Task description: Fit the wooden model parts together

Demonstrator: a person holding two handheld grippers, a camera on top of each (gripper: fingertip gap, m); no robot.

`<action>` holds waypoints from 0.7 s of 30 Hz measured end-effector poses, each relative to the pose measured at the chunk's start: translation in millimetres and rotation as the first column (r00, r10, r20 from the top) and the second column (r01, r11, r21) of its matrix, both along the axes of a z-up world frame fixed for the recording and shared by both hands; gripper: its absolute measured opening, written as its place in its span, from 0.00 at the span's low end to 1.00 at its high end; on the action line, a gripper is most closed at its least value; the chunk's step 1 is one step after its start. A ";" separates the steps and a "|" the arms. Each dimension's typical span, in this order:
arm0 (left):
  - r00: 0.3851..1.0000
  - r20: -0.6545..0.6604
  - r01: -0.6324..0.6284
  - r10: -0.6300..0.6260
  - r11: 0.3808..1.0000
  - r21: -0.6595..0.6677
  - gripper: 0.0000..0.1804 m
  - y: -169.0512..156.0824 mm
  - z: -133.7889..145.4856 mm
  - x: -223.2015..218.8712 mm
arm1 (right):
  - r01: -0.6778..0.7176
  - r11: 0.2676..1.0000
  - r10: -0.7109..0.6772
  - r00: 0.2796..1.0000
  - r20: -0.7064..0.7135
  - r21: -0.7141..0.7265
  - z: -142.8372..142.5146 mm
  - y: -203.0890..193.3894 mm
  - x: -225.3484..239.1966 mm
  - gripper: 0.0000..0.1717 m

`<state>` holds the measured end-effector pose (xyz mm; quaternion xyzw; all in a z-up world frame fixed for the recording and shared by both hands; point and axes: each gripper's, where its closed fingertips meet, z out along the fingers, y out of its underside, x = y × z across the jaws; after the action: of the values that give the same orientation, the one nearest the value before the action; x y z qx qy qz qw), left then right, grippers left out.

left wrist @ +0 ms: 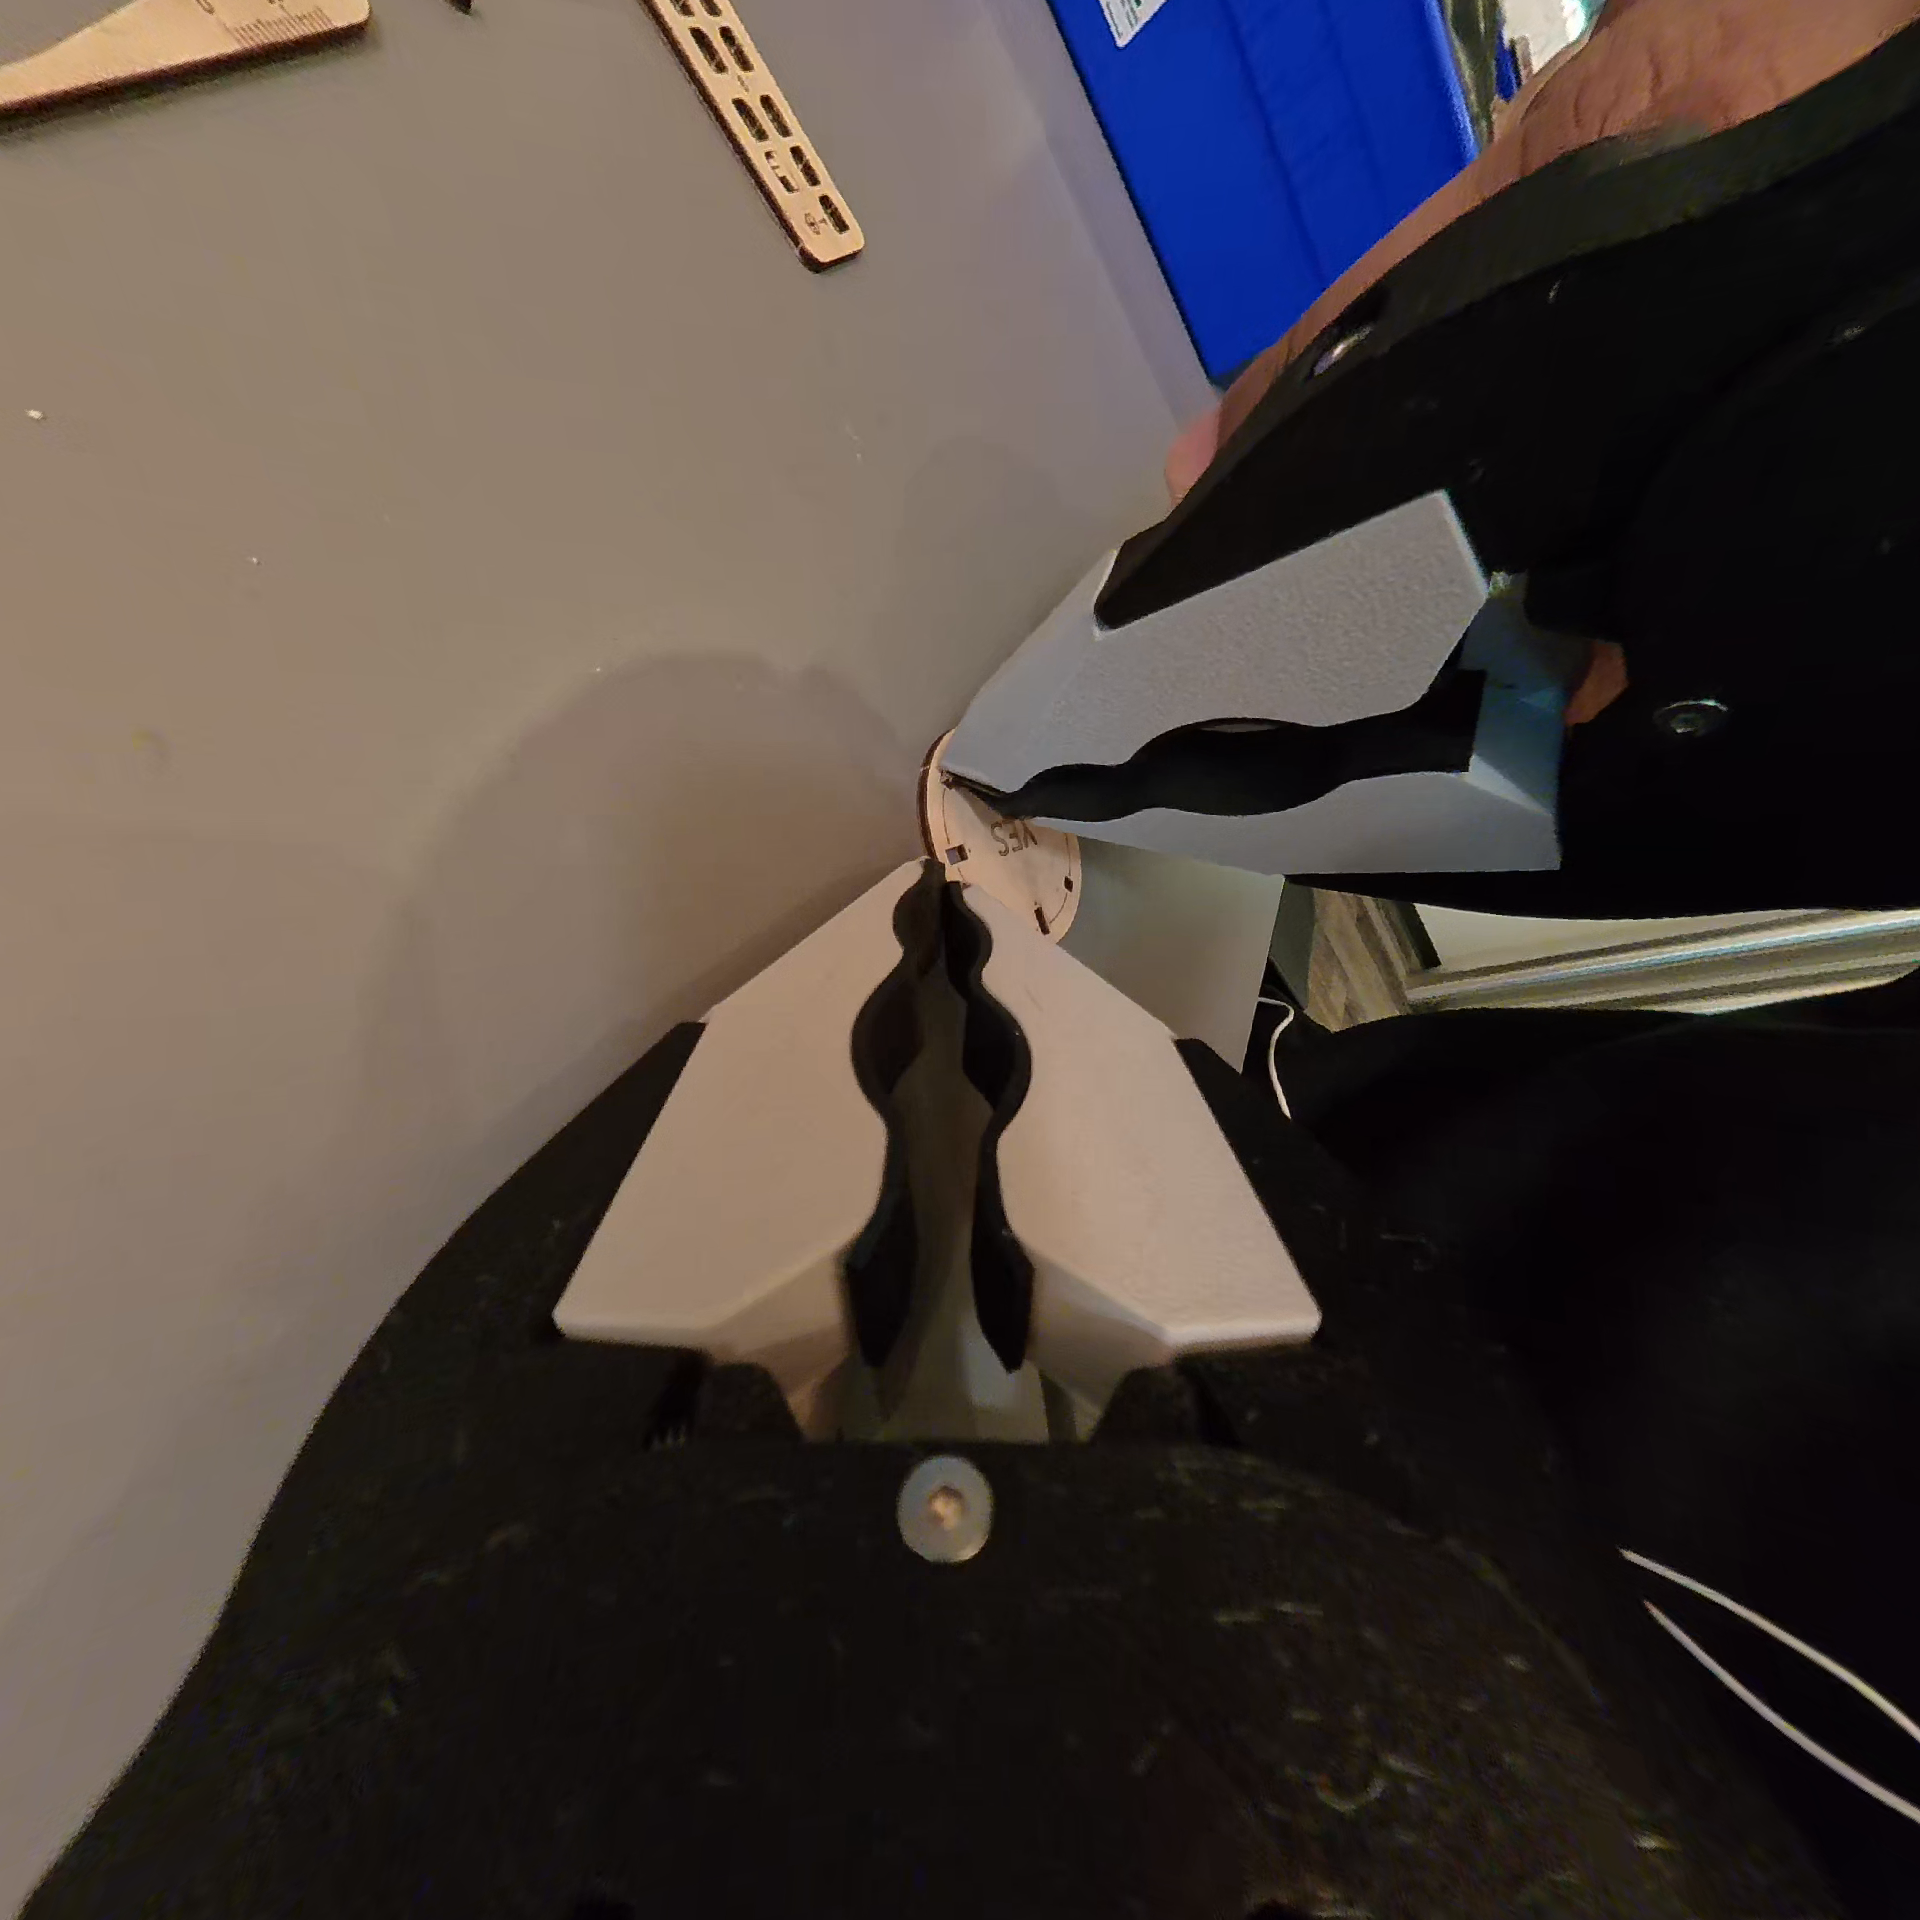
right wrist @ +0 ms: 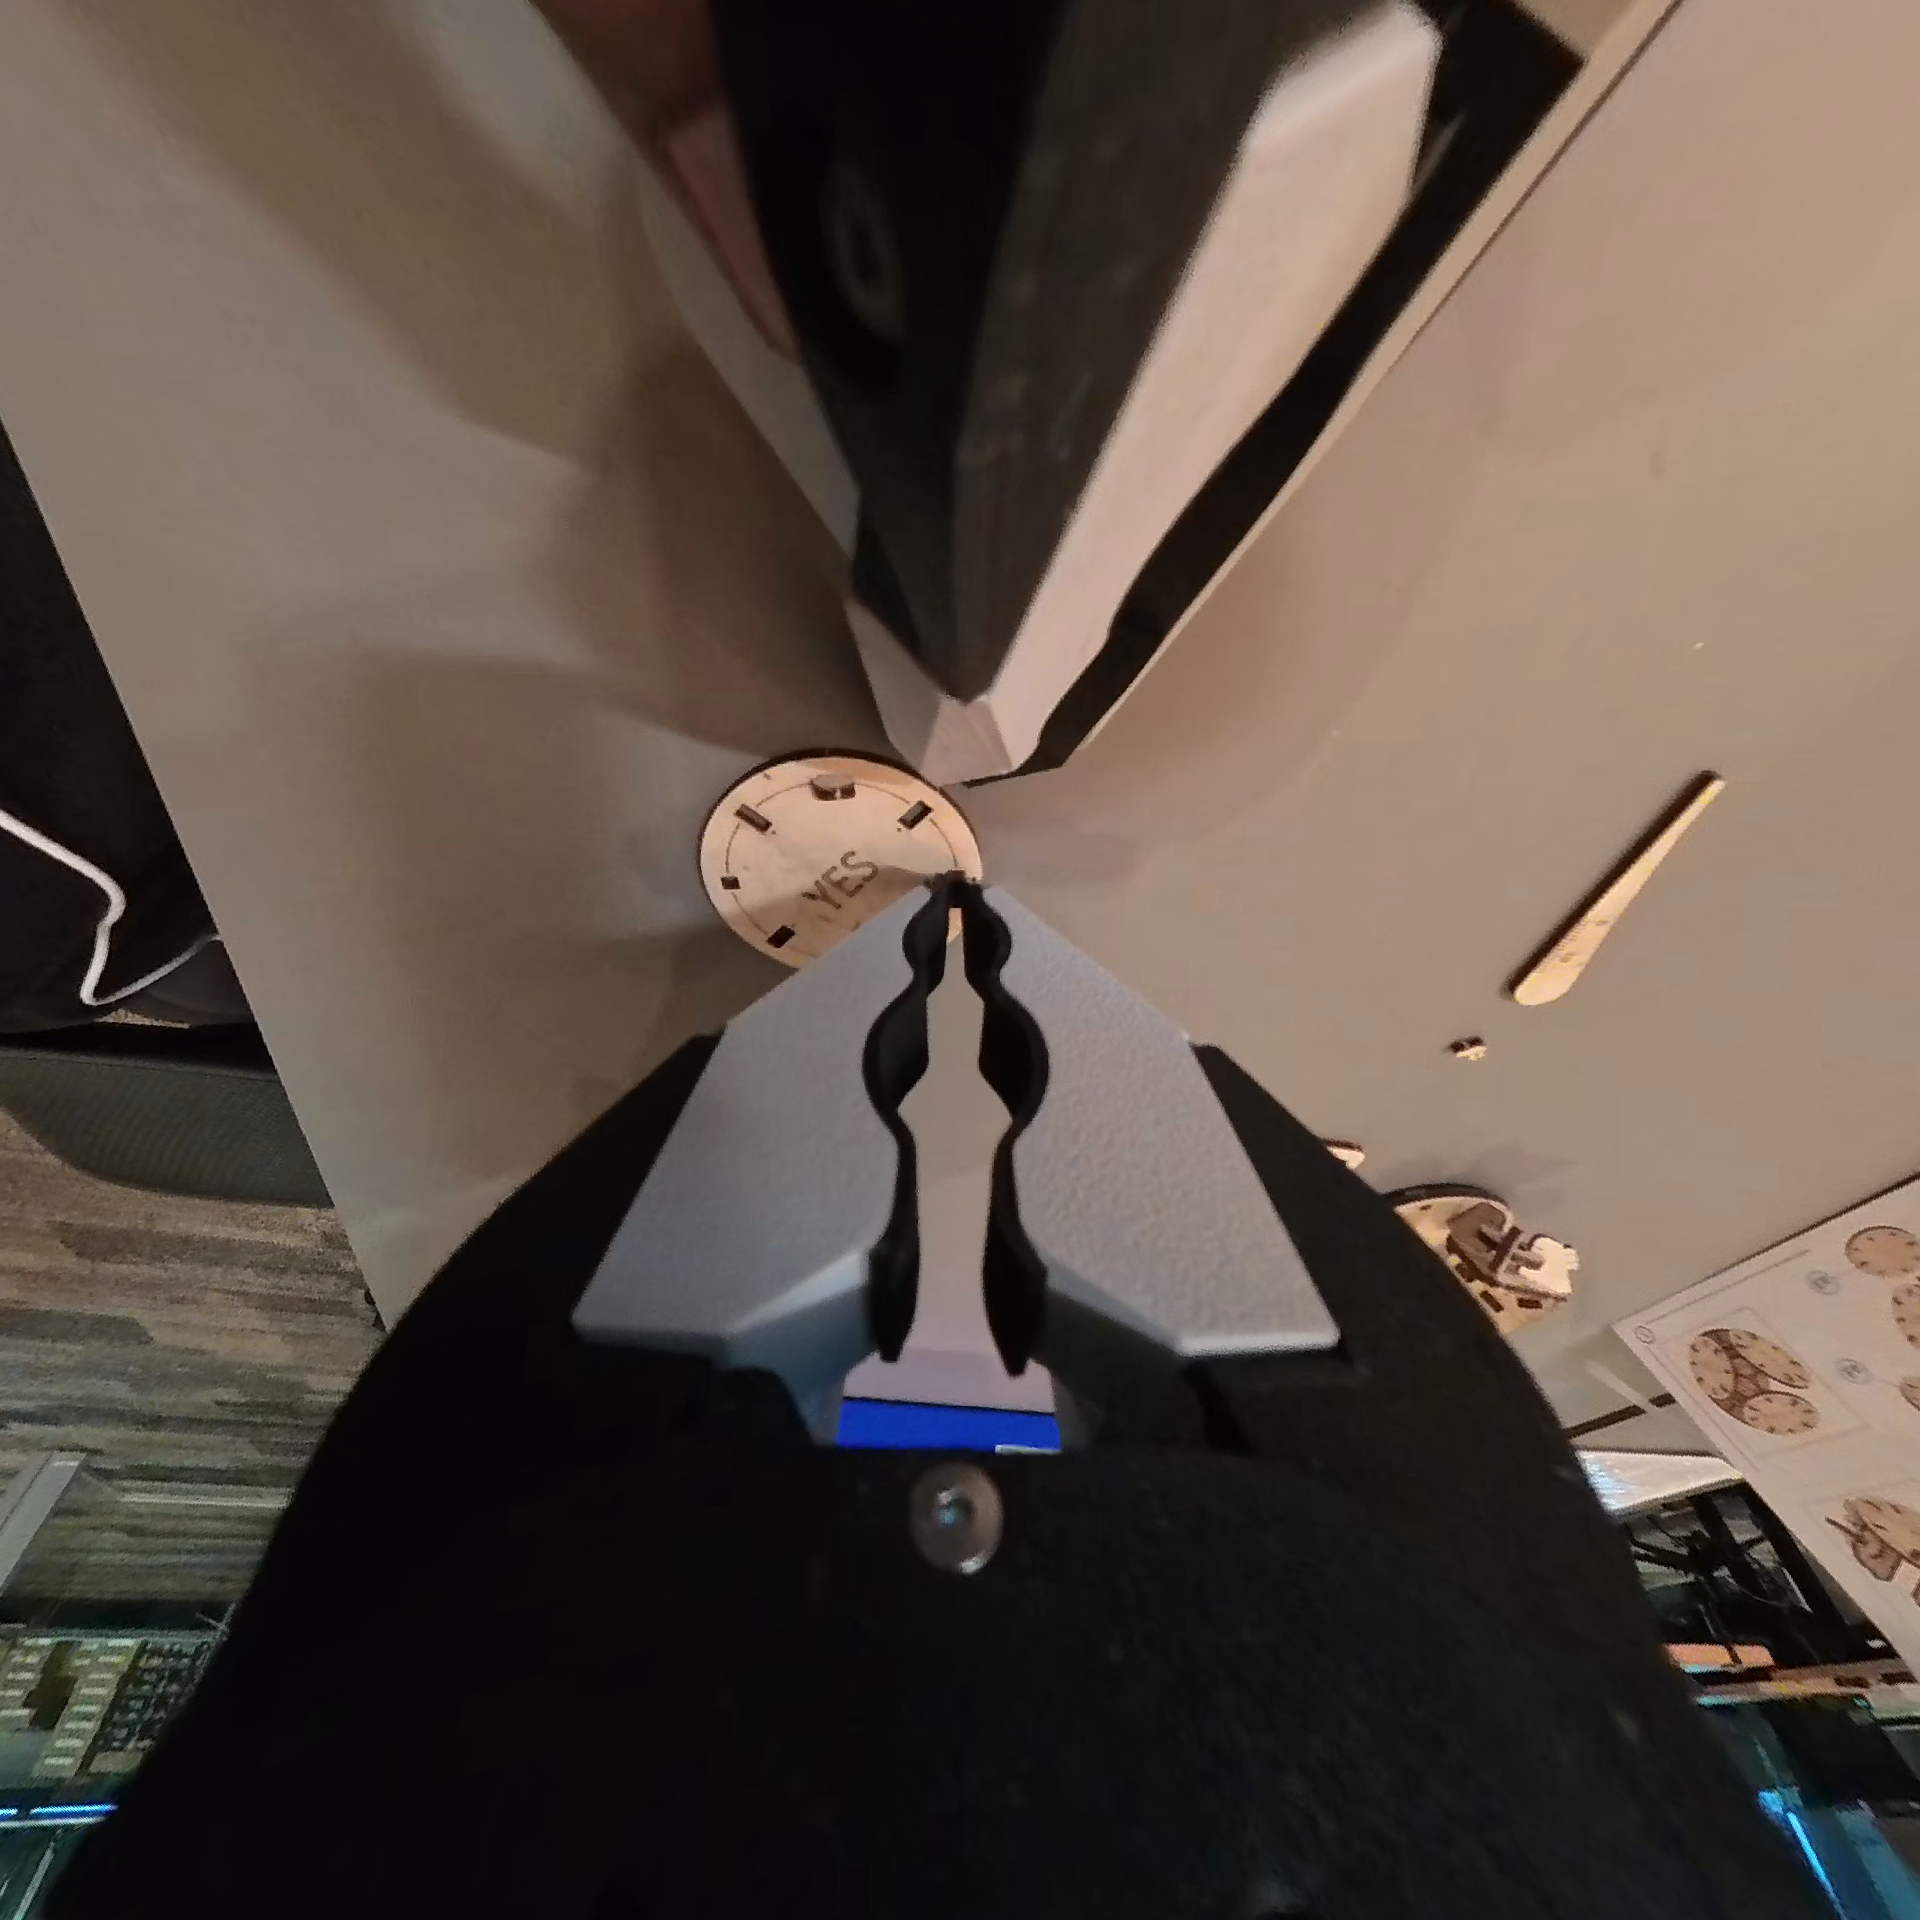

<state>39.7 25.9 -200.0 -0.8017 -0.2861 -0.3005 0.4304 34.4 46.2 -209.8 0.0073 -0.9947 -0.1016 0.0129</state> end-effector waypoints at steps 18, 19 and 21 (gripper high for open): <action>1.000 0.008 0.000 0.000 1.000 0.002 0.00 -0.2 0.1 -0.1 | 0.031 1.000 -0.030 0.999 0.024 -0.004 -0.8 -0.4 0.6 0.00; 1.000 0.008 0.000 0.000 1.000 0.003 0.00 -0.1 0.1 -0.1 | 0.033 0.999 -0.033 0.999 0.025 -0.015 -1.0 -0.5 0.7 0.00; 1.000 0.008 0.001 -0.001 1.000 0.003 0.00 -0.2 0.2 0.0 | 0.035 0.998 -0.034 0.999 0.021 -0.049 -1.8 -1.4 1.0 0.00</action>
<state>39.6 25.7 -199.8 -0.7998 -0.2869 -0.3043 0.4305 35.4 44.8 -211.6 -0.0092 -0.9970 -0.0772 0.0012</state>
